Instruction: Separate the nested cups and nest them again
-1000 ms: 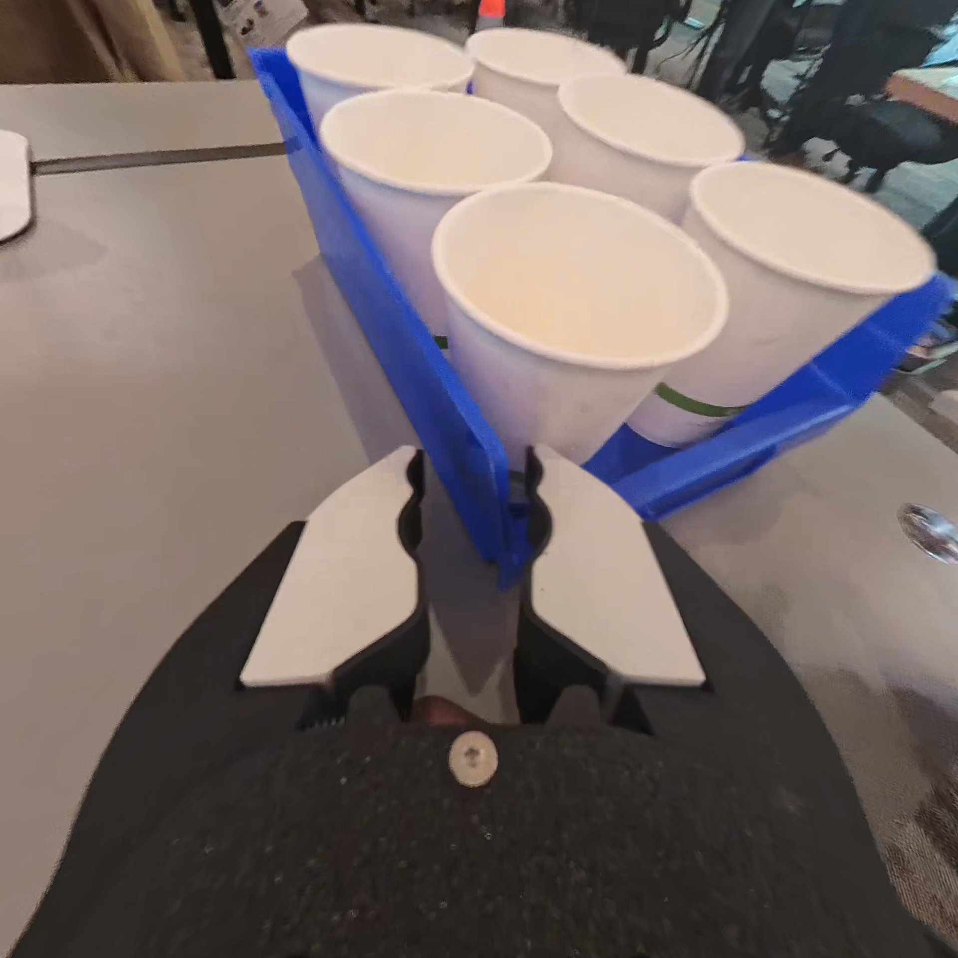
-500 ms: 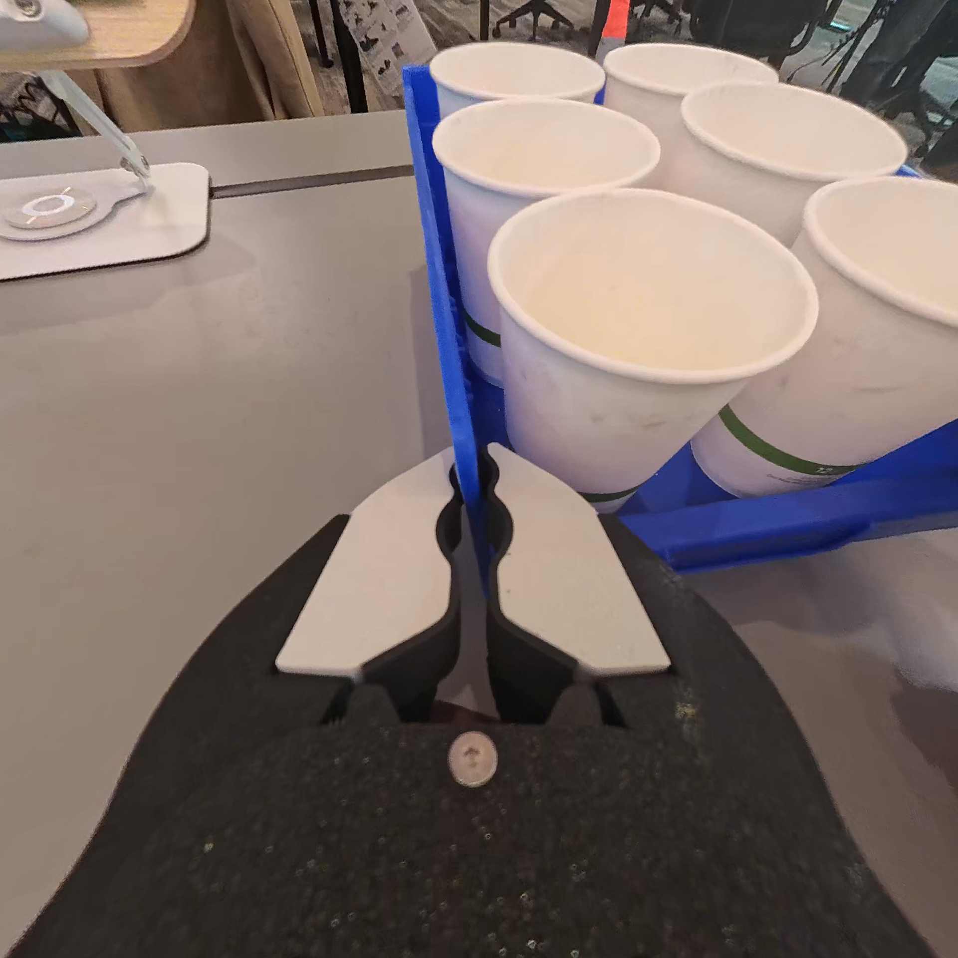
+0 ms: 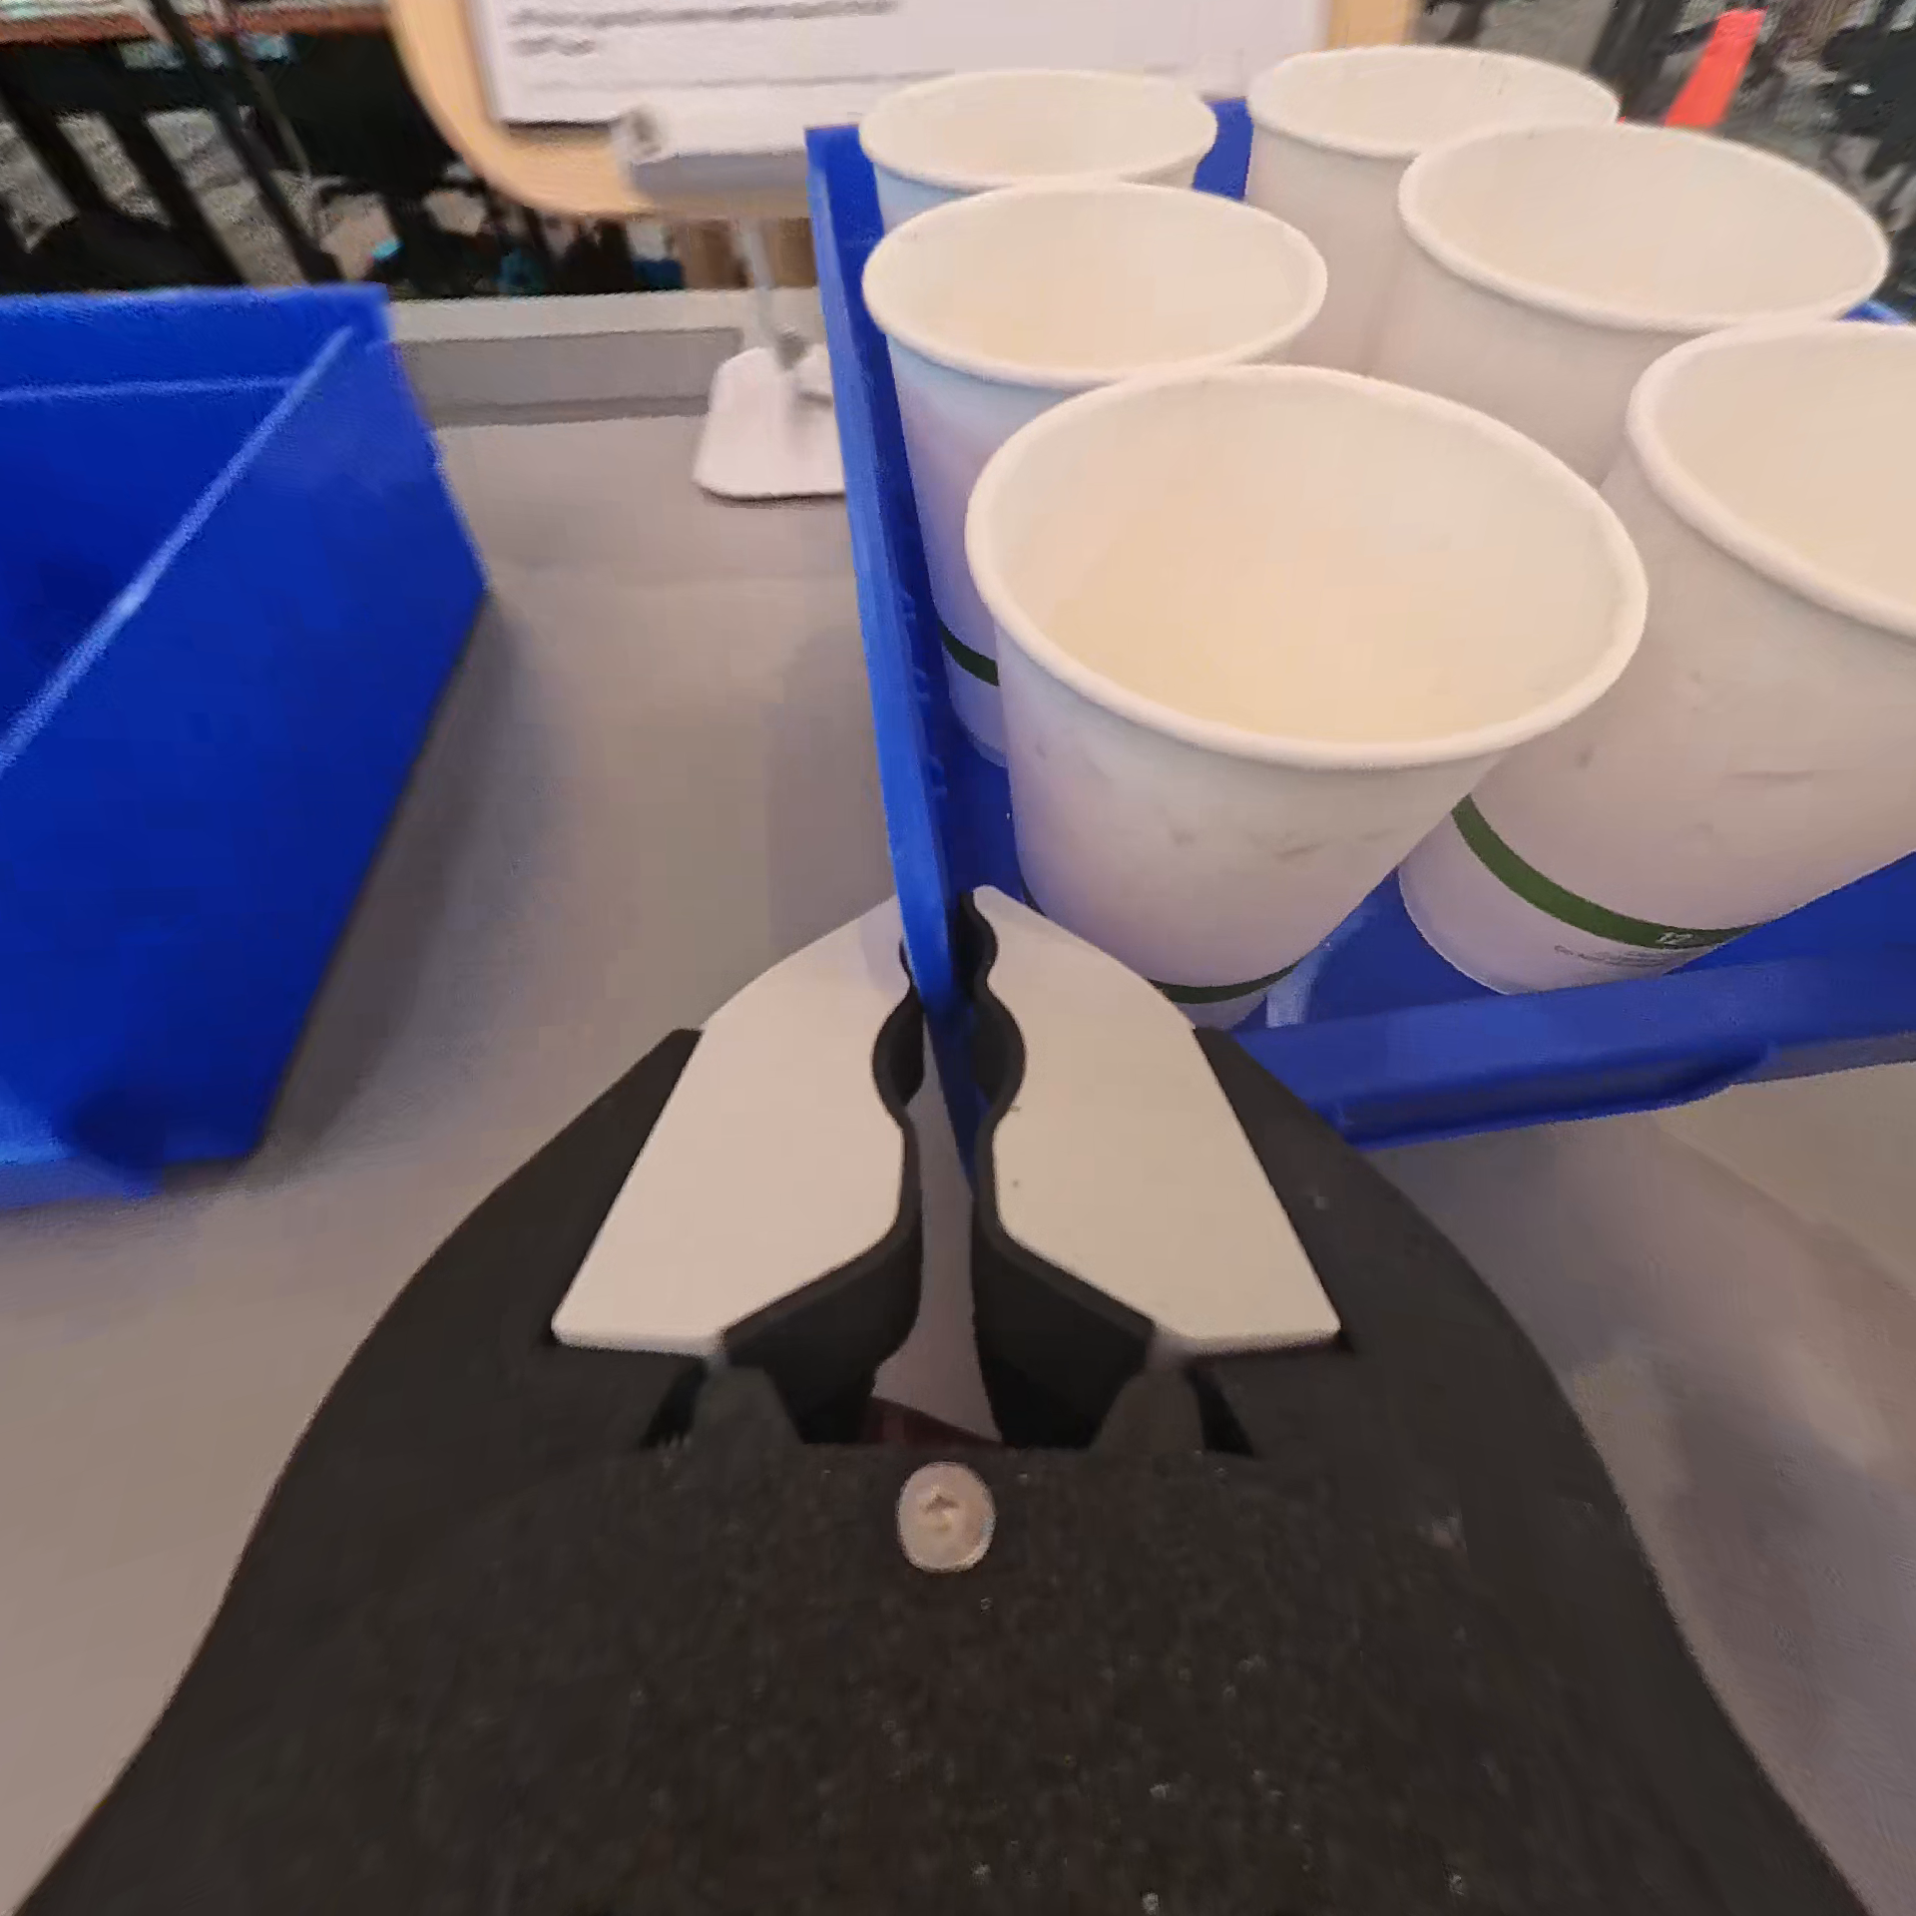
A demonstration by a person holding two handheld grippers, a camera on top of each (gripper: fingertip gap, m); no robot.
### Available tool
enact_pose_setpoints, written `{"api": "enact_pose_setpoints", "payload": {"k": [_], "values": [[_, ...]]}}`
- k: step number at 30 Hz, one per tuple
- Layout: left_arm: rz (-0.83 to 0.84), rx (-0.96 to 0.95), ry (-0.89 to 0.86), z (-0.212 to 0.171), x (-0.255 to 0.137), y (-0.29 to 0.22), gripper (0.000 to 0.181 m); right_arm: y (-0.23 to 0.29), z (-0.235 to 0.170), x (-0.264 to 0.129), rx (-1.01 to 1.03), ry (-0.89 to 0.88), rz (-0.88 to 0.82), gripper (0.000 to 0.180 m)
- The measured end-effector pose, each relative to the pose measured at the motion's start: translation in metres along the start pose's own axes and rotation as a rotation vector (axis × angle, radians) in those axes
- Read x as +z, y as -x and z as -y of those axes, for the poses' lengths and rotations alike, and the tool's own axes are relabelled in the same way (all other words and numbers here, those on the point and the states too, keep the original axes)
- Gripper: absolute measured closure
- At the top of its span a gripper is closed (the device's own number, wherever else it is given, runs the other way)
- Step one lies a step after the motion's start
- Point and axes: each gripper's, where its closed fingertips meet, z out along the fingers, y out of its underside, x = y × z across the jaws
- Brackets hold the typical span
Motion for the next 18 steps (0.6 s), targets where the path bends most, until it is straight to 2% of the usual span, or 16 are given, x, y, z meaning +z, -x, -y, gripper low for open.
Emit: {"api": "enact_pose_setpoints", "payload": {"k": [6,12,13,15,18], "values": [[0.038,-0.045,0.049,-0.029,0.002,0.085,0.178,0.078,-0.023,0.030,-0.043,0.059,0.075,0.175],[0.051,-0.005,0.042,-0.034,0.005,0.108,0.177,0.094,-0.037,0.034,-0.039,0.073,0.119,0.174],[0.046,0.005,0.046,-0.035,0.004,0.108,0.171,0.094,-0.037,0.032,-0.022,0.075,0.141,0.172],[0.032,0.011,0.071,-0.043,-0.005,0.110,0.133,0.089,-0.036,0.022,-0.017,0.094,0.165,0.146],[-0.044,-0.030,0.071,-0.052,-0.038,0.116,0.132,0.075,-0.034,-0.009,-0.073,0.086,0.216,0.140]]}}
